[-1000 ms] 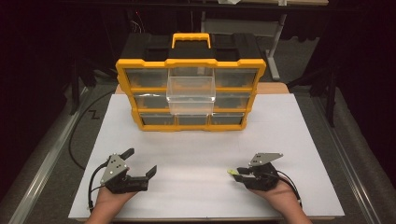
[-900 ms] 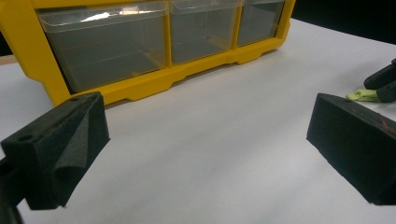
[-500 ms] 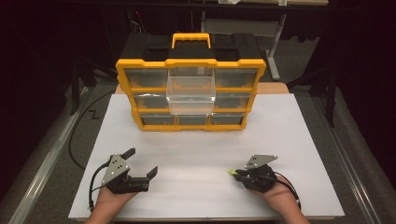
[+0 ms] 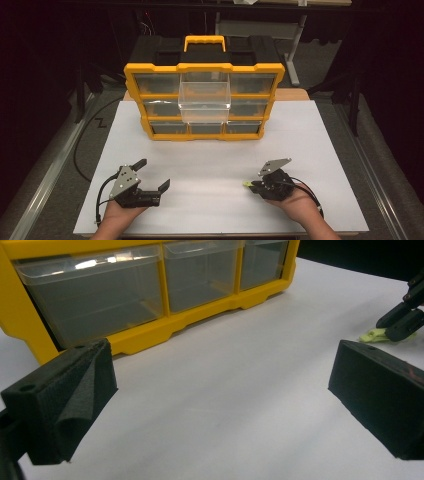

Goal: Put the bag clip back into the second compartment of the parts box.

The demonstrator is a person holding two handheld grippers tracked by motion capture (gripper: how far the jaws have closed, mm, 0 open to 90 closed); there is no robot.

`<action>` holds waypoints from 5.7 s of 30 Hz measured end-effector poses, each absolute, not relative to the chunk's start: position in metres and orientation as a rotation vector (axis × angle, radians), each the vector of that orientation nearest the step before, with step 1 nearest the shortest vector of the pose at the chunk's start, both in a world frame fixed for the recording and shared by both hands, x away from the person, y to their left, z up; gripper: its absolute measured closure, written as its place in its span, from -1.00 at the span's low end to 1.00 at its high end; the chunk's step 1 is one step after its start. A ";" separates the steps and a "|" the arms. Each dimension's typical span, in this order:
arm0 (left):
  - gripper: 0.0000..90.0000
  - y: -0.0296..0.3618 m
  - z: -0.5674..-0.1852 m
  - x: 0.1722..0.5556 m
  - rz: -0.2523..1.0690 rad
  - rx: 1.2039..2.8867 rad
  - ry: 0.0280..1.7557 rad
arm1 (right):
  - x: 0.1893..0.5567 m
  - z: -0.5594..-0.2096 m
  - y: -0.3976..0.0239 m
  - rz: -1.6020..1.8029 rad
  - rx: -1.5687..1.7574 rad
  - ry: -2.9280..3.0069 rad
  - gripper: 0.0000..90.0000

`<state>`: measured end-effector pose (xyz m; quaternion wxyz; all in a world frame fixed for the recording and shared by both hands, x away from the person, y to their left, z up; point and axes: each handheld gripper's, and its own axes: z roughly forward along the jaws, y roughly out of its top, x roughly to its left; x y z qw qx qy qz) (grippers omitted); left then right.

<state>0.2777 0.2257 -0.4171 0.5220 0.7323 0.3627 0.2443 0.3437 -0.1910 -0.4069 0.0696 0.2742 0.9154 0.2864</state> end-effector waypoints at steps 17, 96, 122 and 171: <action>-0.99 0.225 -0.416 0.276 0.562 1.743 0.848 | 0.358 -0.377 -0.190 0.708 0.740 2.926 0.77; -0.99 0.226 -0.415 0.271 0.568 1.743 0.805 | 0.408 -0.152 -0.136 0.608 0.458 3.045 0.77; -0.99 0.230 -0.416 0.273 0.552 1.723 0.827 | 0.422 -0.110 -0.116 0.637 0.424 3.031 0.77; -0.99 0.233 -0.415 0.272 0.546 1.720 0.811 | 0.467 -0.124 -0.024 0.560 0.304 3.000 0.76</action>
